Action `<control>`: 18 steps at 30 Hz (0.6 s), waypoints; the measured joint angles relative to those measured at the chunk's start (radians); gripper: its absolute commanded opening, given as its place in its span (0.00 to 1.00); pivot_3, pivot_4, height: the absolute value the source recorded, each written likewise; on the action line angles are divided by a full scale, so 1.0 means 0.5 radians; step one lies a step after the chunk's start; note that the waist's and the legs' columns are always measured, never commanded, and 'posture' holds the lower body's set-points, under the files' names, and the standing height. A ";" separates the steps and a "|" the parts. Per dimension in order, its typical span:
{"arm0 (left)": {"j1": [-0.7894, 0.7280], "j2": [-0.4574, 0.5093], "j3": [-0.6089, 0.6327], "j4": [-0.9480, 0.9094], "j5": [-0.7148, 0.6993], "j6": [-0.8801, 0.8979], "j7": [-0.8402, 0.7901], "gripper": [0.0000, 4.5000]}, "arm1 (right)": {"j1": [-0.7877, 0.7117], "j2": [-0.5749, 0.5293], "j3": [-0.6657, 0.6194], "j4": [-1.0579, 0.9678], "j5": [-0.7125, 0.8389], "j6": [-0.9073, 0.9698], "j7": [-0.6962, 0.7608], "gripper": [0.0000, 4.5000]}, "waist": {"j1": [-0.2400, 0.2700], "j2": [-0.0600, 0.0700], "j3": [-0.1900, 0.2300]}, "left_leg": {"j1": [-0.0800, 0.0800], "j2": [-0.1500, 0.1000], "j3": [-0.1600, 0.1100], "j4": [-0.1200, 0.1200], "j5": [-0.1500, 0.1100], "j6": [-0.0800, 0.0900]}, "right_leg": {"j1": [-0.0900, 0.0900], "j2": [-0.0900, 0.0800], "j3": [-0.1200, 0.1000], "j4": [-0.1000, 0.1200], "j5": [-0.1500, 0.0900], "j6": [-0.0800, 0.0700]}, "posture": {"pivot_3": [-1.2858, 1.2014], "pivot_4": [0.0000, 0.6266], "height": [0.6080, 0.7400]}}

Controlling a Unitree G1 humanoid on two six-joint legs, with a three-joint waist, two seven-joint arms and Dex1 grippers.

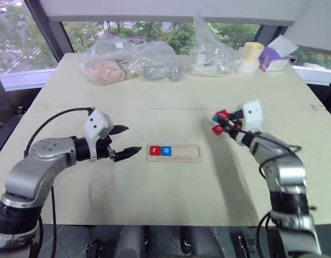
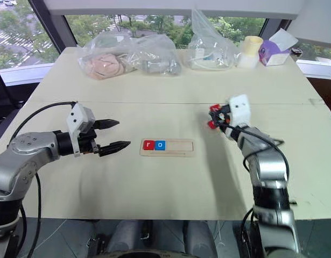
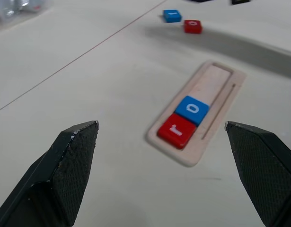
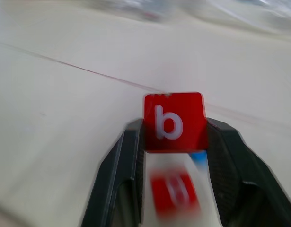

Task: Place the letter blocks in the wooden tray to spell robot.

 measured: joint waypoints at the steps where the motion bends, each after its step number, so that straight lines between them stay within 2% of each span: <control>1: -0.006 -0.004 -0.014 0.006 0.001 -0.005 -0.004 1.00 | 0.085 0.055 -0.007 -0.132 0.002 0.128 -0.062 0.26 | -0.007 0.000 0.000 | 0.000 0.001 -0.001 0.000 0.000 -0.001 | 0.000 0.002 0.000 0.000 0.000 -0.004 | 0.52 0.24 0.99; 4: -0.070 -0.033 -0.080 0.085 0.010 -0.046 -0.038 1.00 | 0.330 0.282 -0.026 -0.497 0.009 0.536 -0.249 0.26 | -0.015 0.001 0.000 | 0.001 0.004 -0.003 0.001 -0.001 -0.006 | -0.002 0.004 0.000 0.000 0.005 -0.012 | 0.52 0.24 0.99; 6: -0.100 -0.038 -0.119 0.132 0.023 -0.075 -0.064 1.00 | 0.400 0.391 -0.016 -0.638 0.006 0.671 -0.330 0.26 | -0.033 0.001 0.001 | 0.001 0.006 -0.004 0.000 -0.002 -0.008 | -0.003 0.003 -0.001 0.000 0.005 -0.011 | 0.52 0.24 0.99; 11: -0.173 -0.058 -0.187 0.232 0.049 -0.133 -0.124 1.00 | 0.441 0.528 0.028 -0.774 -0.051 0.767 -0.504 0.26 | -0.052 0.002 0.001 | 0.000 0.007 -0.005 0.000 -0.003 -0.008 | -0.005 0.003 -0.001 -0.001 0.008 -0.017 | 0.52 0.24 0.99; 16: -0.197 -0.062 -0.196 0.299 0.083 -0.171 -0.146 1.00 | 0.441 0.598 0.046 -0.775 -0.077 0.831 -0.551 0.26 | -0.048 0.002 0.001 | -0.003 0.004 -0.004 -0.002 0.001 -0.002 | -0.006 0.004 0.000 -0.006 0.004 -0.012 | 0.52 0.24 0.99; 18: -0.209 -0.070 -0.196 0.310 0.083 -0.171 -0.156 1.00 | 0.440 0.603 0.067 -0.775 -0.076 0.866 -0.552 0.49 | -0.047 0.002 0.001 | -0.005 0.004 -0.004 -0.002 0.001 -0.002 | -0.005 0.004 0.000 -0.008 0.003 -0.012 | 0.52 0.24 0.99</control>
